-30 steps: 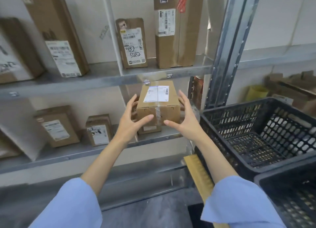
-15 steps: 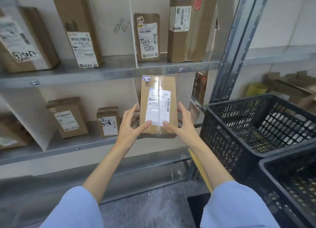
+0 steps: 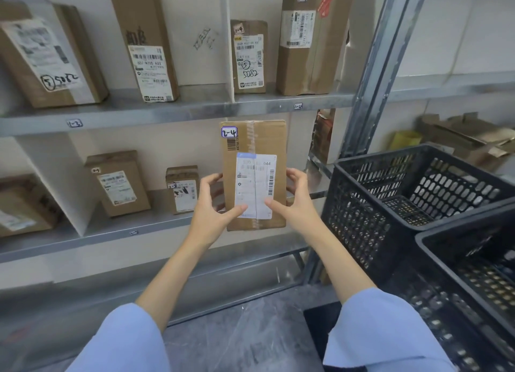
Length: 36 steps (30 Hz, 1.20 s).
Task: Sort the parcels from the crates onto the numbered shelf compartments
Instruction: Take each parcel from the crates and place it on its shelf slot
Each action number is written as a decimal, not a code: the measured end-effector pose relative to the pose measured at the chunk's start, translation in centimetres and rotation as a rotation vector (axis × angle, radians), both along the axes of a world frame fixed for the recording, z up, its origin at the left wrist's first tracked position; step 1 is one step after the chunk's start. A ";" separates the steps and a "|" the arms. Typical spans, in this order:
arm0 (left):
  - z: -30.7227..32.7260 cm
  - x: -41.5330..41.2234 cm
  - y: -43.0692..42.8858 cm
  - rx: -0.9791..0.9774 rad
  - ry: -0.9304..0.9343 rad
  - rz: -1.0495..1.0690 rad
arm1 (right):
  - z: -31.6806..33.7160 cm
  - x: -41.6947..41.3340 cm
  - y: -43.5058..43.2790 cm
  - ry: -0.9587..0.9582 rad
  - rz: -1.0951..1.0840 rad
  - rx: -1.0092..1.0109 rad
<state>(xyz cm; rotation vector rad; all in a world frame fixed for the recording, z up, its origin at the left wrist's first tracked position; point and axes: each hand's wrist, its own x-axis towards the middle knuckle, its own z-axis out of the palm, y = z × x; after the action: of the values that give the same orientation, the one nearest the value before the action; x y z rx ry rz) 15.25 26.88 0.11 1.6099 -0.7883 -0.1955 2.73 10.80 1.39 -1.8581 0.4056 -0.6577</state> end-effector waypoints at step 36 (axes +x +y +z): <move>-2.6 4.2 -3.7 0.134 -0.190 -0.020 | -4.1 4.1 -3.4 0.050 -0.094 0.065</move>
<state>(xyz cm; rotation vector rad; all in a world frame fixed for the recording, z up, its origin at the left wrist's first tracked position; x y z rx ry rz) 19.42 23.17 -2.50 1.7657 -0.9536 -0.1123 6.86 7.39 -2.72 -1.8054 0.5442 -0.6550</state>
